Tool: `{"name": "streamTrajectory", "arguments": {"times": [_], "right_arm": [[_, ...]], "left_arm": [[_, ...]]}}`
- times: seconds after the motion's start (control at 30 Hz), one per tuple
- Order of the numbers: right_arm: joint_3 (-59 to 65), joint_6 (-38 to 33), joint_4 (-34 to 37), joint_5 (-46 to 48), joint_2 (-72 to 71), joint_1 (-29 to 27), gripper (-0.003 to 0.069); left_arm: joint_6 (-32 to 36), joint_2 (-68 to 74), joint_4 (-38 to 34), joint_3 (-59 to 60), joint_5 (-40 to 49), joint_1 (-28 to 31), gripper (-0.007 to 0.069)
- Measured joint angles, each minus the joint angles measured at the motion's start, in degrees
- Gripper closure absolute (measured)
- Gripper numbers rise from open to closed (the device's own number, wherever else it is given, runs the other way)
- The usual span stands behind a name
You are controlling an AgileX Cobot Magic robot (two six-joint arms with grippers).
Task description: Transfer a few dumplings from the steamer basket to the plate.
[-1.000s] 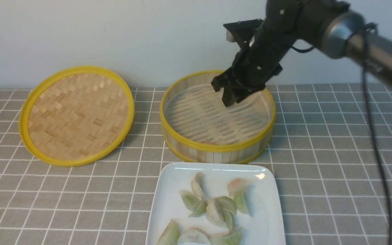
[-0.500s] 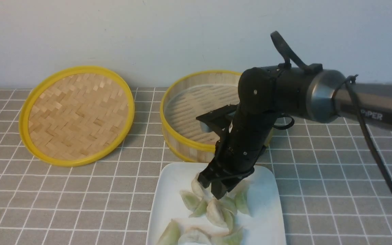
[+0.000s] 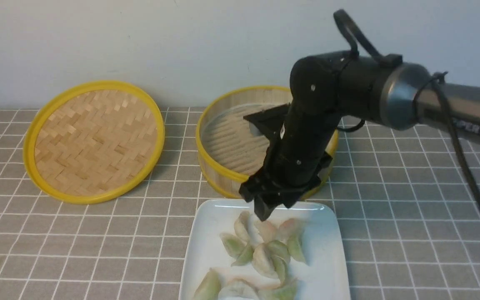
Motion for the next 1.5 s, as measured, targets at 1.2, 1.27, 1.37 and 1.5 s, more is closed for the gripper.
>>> {"name": "streamTrajectory", "arguments": {"times": [1.2,1.27,1.37,1.5], "right_arm": [[63.0,28.1,-30.4,-45.3,-114.8,0.0,0.0672],[63.3,28.5,-31.7,-47.6,-114.9,0.0,0.0672],[63.3,28.7,-32.1,-47.9,-114.9,0.0,0.0672],[63.3,28.7,-32.2,-47.9,-114.9,0.0,0.0672]], "left_arm": [[-0.2,-0.3,-3.3,0.0,-6.1,0.0,0.0629],[-0.2,-1.4,-3.6,0.1,-6.1,0.0,0.0629],[-0.2,-4.2,-3.6,0.1,-6.1,0.0,0.0629],[-0.5,-10.0,-2.9,0.1,-6.3,0.0,0.0629]]}}
